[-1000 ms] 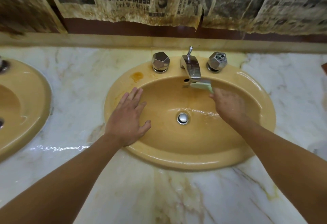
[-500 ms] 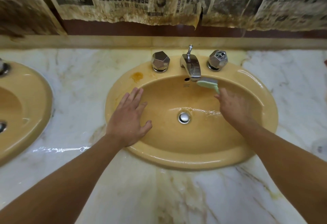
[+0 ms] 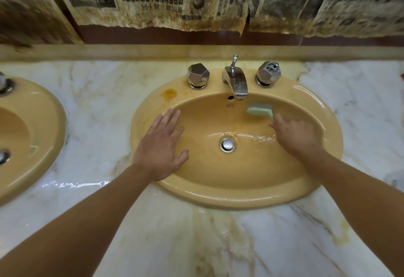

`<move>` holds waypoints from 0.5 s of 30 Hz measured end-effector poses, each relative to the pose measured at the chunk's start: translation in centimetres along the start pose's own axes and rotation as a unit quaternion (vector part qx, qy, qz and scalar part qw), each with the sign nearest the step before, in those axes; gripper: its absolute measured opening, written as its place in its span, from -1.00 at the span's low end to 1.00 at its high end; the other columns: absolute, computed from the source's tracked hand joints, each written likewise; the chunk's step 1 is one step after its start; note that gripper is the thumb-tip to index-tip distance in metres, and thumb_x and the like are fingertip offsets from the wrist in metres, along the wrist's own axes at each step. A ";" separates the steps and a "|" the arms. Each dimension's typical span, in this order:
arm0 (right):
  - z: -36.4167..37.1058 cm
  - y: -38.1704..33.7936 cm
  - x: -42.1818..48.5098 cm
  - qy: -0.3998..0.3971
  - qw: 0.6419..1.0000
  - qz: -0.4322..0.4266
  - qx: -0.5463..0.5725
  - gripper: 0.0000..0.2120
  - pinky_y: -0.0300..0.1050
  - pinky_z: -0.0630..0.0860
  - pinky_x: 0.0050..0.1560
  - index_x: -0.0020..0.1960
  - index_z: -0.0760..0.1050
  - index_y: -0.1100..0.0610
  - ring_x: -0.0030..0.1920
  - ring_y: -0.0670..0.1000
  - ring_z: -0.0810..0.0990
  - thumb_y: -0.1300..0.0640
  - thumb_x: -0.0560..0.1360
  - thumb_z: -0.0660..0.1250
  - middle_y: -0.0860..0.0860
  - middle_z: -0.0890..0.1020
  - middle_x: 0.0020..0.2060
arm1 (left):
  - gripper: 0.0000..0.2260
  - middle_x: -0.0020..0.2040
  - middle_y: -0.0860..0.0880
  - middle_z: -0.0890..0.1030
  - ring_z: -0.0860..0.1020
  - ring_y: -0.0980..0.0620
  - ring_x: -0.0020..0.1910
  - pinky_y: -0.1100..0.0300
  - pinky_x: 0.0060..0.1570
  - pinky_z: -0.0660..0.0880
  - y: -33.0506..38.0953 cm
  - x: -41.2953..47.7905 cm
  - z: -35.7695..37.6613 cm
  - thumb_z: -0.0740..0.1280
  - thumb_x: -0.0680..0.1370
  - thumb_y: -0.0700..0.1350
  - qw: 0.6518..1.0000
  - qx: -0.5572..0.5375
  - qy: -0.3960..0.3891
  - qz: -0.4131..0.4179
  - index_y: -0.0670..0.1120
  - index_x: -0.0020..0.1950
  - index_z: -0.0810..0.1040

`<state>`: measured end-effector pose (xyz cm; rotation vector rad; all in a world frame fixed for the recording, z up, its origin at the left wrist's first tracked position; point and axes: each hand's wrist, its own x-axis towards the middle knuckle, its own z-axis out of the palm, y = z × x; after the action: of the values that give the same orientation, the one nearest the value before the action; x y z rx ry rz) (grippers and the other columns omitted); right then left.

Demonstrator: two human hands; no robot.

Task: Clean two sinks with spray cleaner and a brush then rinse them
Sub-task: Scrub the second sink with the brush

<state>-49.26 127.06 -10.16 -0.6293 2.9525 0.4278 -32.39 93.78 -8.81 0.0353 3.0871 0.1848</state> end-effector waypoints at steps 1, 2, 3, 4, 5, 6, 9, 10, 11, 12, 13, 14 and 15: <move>0.2 -0.2 -0.1 -0.048 0.998 -0.016 -0.028 -0.61 -0.05 0.38 -0.20 0.43 0.29 0.05 0.03 0.23 0.64 -0.10 0.71 -0.04 0.10 0.64 0.14 | -0.32 0.67 -0.08 0.00 -0.15 0.02 0.64 0.01 0.61 -0.12 0.0 0.0 0.1 0.04 0.52 0.30 1.000 0.000 0.000 0.001 -0.05 0.52 0.41; 0.2 -0.1 -0.2 -0.069 0.997 -0.018 -0.035 -0.59 -0.04 0.37 -0.18 0.47 0.25 0.03 0.06 0.22 0.63 -0.11 0.71 -0.05 0.10 0.63 0.17 | -0.32 0.67 -0.08 0.01 -0.15 0.02 0.64 0.01 0.61 -0.11 -0.1 0.1 0.1 0.04 0.53 0.30 1.000 0.001 0.001 0.001 -0.05 0.52 0.42; 0.3 0.1 -0.1 -0.052 0.998 -0.012 -0.023 -0.59 -0.03 0.39 -0.18 0.45 0.27 0.03 0.04 0.23 0.64 -0.12 0.70 -0.06 0.11 0.64 0.14 | -0.33 0.67 -0.08 0.01 -0.14 0.02 0.64 0.01 0.61 -0.11 -0.1 0.1 0.1 0.05 0.53 0.30 1.000 0.002 0.003 0.000 -0.05 0.51 0.43; 0.3 0.4 -0.2 -0.020 1.000 0.001 0.002 -0.60 -0.02 0.41 -0.20 0.38 0.31 0.04 -0.02 0.25 0.65 -0.14 0.70 -0.06 0.12 0.66 0.07 | -0.33 0.67 -0.08 0.02 -0.13 0.02 0.64 0.02 0.61 -0.11 -0.1 0.1 0.1 0.06 0.53 0.30 1.000 0.002 0.004 0.000 -0.05 0.51 0.43; 0.2 0.5 -0.2 0.006 1.000 0.013 0.011 -0.61 -0.01 0.43 -0.22 0.31 0.34 0.06 -0.07 0.26 0.66 -0.14 0.69 -0.06 0.14 0.67 0.01 | -0.33 0.66 -0.09 0.03 -0.13 0.02 0.64 0.02 0.61 -0.11 -0.1 0.1 0.1 0.06 0.52 0.30 1.000 0.001 0.005 0.000 -0.06 0.50 0.44; 0.2 0.5 -0.2 -0.002 1.000 0.015 0.001 -0.62 0.00 0.45 -0.20 0.31 0.34 0.07 -0.05 0.25 0.66 -0.13 0.69 -0.06 0.13 0.67 0.02 | -0.33 0.66 -0.09 0.04 -0.12 0.02 0.64 0.03 0.61 -0.12 -0.1 0.1 0.1 0.06 0.52 0.30 1.000 0.000 0.005 -0.001 -0.06 0.50 0.44; -0.1 0.5 -1.0 -0.077 0.997 0.002 -0.017 -0.58 0.00 0.46 -0.10 0.42 0.36 0.04 0.06 0.23 0.63 -0.11 0.70 -0.04 0.12 0.64 0.12 | -0.31 0.67 -0.08 0.03 -0.13 0.03 0.64 0.05 0.60 -0.16 -0.1 0.0 0.0 0.05 0.51 0.30 1.000 -0.005 0.004 0.003 -0.05 0.51 0.43; -0.2 0.7 -1.1 -0.049 0.999 0.010 0.002 -0.57 0.00 0.47 -0.13 0.40 0.38 0.06 0.01 0.24 0.64 -0.13 0.70 -0.04 0.14 0.66 0.06 | -0.31 0.67 -0.08 0.03 -0.13 0.03 0.64 0.06 0.60 -0.16 -0.1 0.0 -0.1 0.05 0.51 0.30 1.000 -0.005 0.007 0.003 -0.06 0.51 0.44; -0.3 1.1 -1.1 -0.011 1.000 0.022 0.017 -0.56 0.00 0.48 -0.17 0.37 0.39 0.08 -0.06 0.26 0.66 -0.14 0.69 -0.04 0.16 0.67 -0.02 | -0.31 0.66 -0.09 0.03 -0.12 0.03 0.64 0.06 0.60 -0.16 -0.1 0.1 0.0 0.05 0.51 0.30 1.000 -0.005 0.008 0.002 -0.06 0.50 0.44; -0.4 1.4 -1.1 0.011 1.000 0.027 0.011 -0.55 0.01 0.49 -0.19 0.38 0.38 0.09 -0.10 0.26 0.66 -0.14 0.69 -0.04 0.16 0.68 -0.05 | -0.31 0.66 -0.09 0.04 -0.11 0.02 0.64 0.05 0.60 -0.15 -0.1 0.1 0.0 0.04 0.50 0.30 1.000 -0.003 0.007 0.003 -0.06 0.50 0.45; -0.5 1.4 -1.0 -0.008 1.000 0.020 -0.008 -0.55 -0.01 0.47 -0.17 0.44 0.33 0.06 -0.06 0.25 0.66 -0.13 0.69 -0.04 0.15 0.67 0.01 | -0.30 0.66 -0.09 0.05 -0.10 0.01 0.65 0.03 0.60 -0.14 -0.1 0.2 0.1 0.04 0.50 0.30 1.000 0.000 0.004 0.004 -0.06 0.49 0.46; -0.6 1.3 -1.2 -0.051 0.998 0.005 -0.027 -0.55 -0.03 0.43 -0.14 0.51 0.27 0.02 0.04 0.23 0.65 -0.12 0.70 -0.04 0.12 0.65 0.11 | -0.30 0.66 -0.10 0.05 -0.09 0.01 0.65 0.02 0.60 -0.12 -0.2 0.2 0.1 0.04 0.50 0.30 1.000 0.002 0.002 0.006 -0.07 0.48 0.47; -0.7 1.2 -1.4 -0.089 0.995 -0.002 -0.042 -0.55 -0.04 0.41 -0.12 0.54 0.22 -0.02 0.11 0.20 0.63 -0.12 0.70 -0.04 0.08 0.62 0.19 | -0.30 0.66 -0.10 0.06 -0.09 0.00 0.65 0.01 0.60 -0.11 -0.2 0.1 0.1 0.04 0.50 0.30 1.000 0.004 0.001 0.008 -0.07 0.48 0.47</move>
<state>-48.50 128.40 -9.00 -0.5730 2.7766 0.5783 -32.52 93.61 -8.98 0.0608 3.0894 0.1734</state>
